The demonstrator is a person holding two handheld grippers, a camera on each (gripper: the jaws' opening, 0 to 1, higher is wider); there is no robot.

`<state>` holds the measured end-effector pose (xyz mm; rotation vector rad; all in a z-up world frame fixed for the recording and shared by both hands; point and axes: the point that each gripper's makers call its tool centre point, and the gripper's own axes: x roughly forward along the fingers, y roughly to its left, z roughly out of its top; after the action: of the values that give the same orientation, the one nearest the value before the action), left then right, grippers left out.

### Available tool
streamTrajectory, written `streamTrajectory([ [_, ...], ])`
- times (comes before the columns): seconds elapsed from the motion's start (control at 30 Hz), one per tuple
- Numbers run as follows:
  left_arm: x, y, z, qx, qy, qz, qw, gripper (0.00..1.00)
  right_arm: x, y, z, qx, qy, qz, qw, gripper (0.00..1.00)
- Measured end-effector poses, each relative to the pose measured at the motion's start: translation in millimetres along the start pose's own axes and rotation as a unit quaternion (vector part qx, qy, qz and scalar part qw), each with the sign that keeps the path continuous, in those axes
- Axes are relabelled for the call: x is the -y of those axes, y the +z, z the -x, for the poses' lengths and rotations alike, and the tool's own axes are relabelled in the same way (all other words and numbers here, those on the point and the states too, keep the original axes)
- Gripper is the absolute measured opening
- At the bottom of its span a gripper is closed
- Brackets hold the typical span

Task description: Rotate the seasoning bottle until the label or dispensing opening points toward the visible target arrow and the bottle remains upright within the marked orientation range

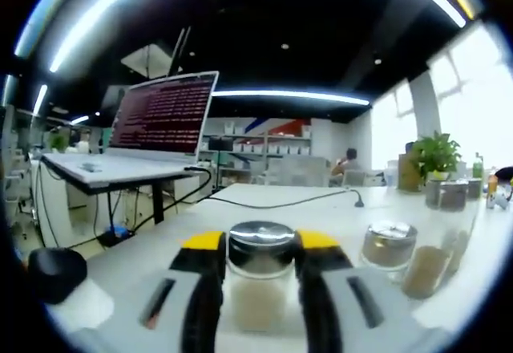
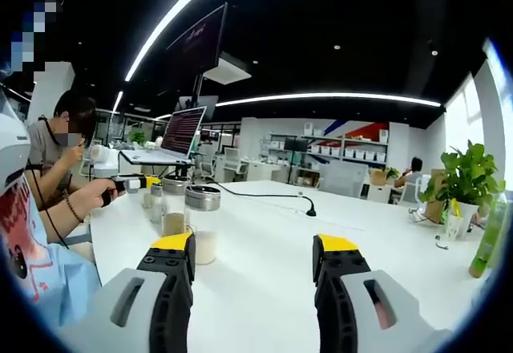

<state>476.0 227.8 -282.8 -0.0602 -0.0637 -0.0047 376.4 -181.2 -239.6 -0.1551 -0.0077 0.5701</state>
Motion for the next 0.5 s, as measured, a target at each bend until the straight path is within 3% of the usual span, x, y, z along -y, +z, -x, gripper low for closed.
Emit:
streamTrajectory([
  [0.3, 3.1, -0.2, 1.5, 0.001, -0.012, -0.006, 0.9999, 0.35, 3.7, -0.3, 2.0, -0.001, -0.009, -0.002, 1.0, 0.61],
  [0.5, 10.0, -1.0, 2.7, -0.015, -0.046, -0.012, 0.9988, 0.34, -1.2, -0.7, -1.4, -0.003, -0.005, -0.004, 1.0, 0.6],
])
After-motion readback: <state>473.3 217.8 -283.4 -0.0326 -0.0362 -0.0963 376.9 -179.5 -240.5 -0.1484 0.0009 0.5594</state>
